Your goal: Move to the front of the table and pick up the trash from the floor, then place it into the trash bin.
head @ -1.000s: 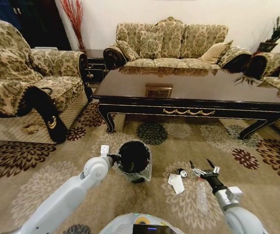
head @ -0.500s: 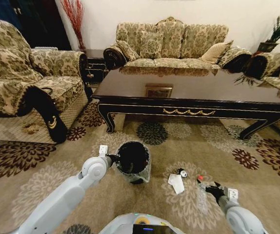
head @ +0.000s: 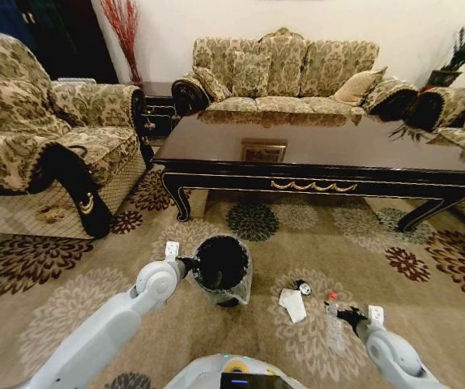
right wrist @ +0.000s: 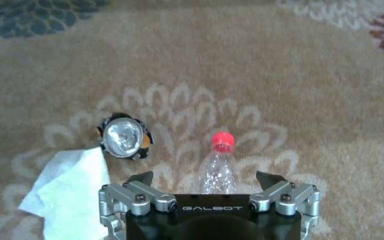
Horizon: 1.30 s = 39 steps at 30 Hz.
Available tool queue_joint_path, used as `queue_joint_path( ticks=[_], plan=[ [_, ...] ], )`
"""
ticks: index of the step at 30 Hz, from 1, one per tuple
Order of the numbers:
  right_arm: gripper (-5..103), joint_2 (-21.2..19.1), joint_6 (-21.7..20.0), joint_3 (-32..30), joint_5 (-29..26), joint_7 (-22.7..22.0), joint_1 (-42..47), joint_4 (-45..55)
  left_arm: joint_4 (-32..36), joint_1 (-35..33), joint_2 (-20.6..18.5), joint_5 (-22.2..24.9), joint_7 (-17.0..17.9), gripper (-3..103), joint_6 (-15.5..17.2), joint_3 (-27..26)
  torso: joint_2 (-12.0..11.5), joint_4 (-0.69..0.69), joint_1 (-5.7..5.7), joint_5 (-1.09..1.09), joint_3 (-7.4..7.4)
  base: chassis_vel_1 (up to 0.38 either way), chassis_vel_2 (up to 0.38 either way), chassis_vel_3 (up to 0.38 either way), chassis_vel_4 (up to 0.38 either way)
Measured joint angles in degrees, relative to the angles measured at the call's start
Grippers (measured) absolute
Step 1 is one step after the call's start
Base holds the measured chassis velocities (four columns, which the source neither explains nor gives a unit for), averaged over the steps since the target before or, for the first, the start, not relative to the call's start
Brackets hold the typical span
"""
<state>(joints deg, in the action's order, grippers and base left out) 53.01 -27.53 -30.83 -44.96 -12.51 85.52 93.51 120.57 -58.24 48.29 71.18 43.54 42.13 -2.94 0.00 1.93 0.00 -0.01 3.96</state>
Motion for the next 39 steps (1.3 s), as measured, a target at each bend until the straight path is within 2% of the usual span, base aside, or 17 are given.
queue_joint_path(
  ticks=[9, 15, 23, 25, 26, 27, 28, 30, 31, 35, 37, 39],
  plan=[
    [100, 0.3, -0.3, 2.5, -0.4, 0.3, -2.6, -5.5, 0.4, 0.0, -1.4, 0.2, 0.2, 2, 0.0, -0.4, 0.0, 0.0, 0.0, 0.01, 0.0, 0.0, 0.0, 0.0, 0.0],
    [100, 1.0, 0.5, 3.8, 1.9, 1.0, -3.8, -9.0, 0.5, 0.1, -1.8, 0.2, 0.5, 2, 0.0, -0.5, 0.0, -0.01, 0.0, 0.01, 0.0, 0.0, 0.0, 0.0, 0.0],
    [99, 1.4, 0.8, 5.0, 1.1, 1.0, -4.7, -10.9, 0.4, 0.0, -1.8, 0.3, 0.9, 2, 0.0, -0.4, 0.0, 0.0, 0.0, 0.01, 0.0, 0.0, 0.0, 0.0, 0.0],
    [89, 1.6, 0.7, 5.2, 1.1, 1.0, -4.9, -11.1, 0.2, 0.1, -1.6, 0.9, 1.2, 2, 0.0, -0.4, 0.0, 0.0, 0.0, 0.01, 0.0, 0.0, 0.0, 0.0, 0.0],
    [89, 1.6, 0.7, 5.2, 1.1, 1.0, -4.9, -11.1, 0.2, 0.0, -1.6, 1.1, 1.3, 2, 0.0, -0.4, 0.0, -0.01, 0.0, 0.0, 0.0, 0.0, 0.0, 0.0, 0.0],
    [83, 1.6, 0.7, 5.2, 1.1, 1.0, -4.8, -11.1, 0.2, 0.0, -1.6, 1.2, 1.3, 2, 0.0, -0.4, 0.0, -0.01, 0.0, 0.0, 0.0, 0.0, 0.0, 0.0, 0.0],
    [83, 1.6, 0.7, 5.2, 1.1, 1.0, -4.8, -11.1, 0.2, 0.0, -1.6, 1.2, 1.3, 2, 0.0, -0.4, 0.0, -0.01, 0.0, 0.0, 0.0, 0.0, 0.0, 0.0, 0.0],
    [73, 1.7, 0.7, 5.3, 1.1, 0.9, -4.7, -11.1, 0.2, 0.0, -1.6, 1.5, 1.3, 2, 0.0, -0.5, 0.0, 0.0, 0.0, 0.01, 0.0, 0.0, 0.0, 0.0, 0.0],
    [73, 1.7, 0.7, 5.3, 1.1, 0.9, -4.7, -11.1, 0.2, 0.0, -1.6, 1.5, 1.3, 2, 0.0, -0.5, 0.0, 0.0, 0.0, 0.01, 0.0, 0.0, 0.0, 0.0, 0.0],
    [51, 1.7, 1.1, 5.3, 1.8, 0.8, -4.6, -11.3, 0.3, 0.3, -1.7, 1.8, 1.0, 2, 0.0, -0.2, 0.0, 0.0, 0.0, -0.01, -0.01, 0.0, 0.0, 0.0, 0.0],
    [51, 1.7, 1.3, 5.2, 1.8, 0.8, -4.5, -11.3, 0.3, 0.3, -1.7, 1.9, 0.9, 2, 0.0, -0.2, 0.0, 0.0, 0.0, -0.01, -0.01, 0.0, 0.0, 0.0, 0.0],
    [42, 1.7, 1.7, 4.9, 1.5, 0.8, -4.2, -11.2, 0.3, 0.3, -1.7, 1.8, 0.9, 2, 0.0, -0.1, 0.0, 0.0, 0.0, 0.01, 0.0, 0.0, 0.0, 0.0, 0.0]
  ],
)
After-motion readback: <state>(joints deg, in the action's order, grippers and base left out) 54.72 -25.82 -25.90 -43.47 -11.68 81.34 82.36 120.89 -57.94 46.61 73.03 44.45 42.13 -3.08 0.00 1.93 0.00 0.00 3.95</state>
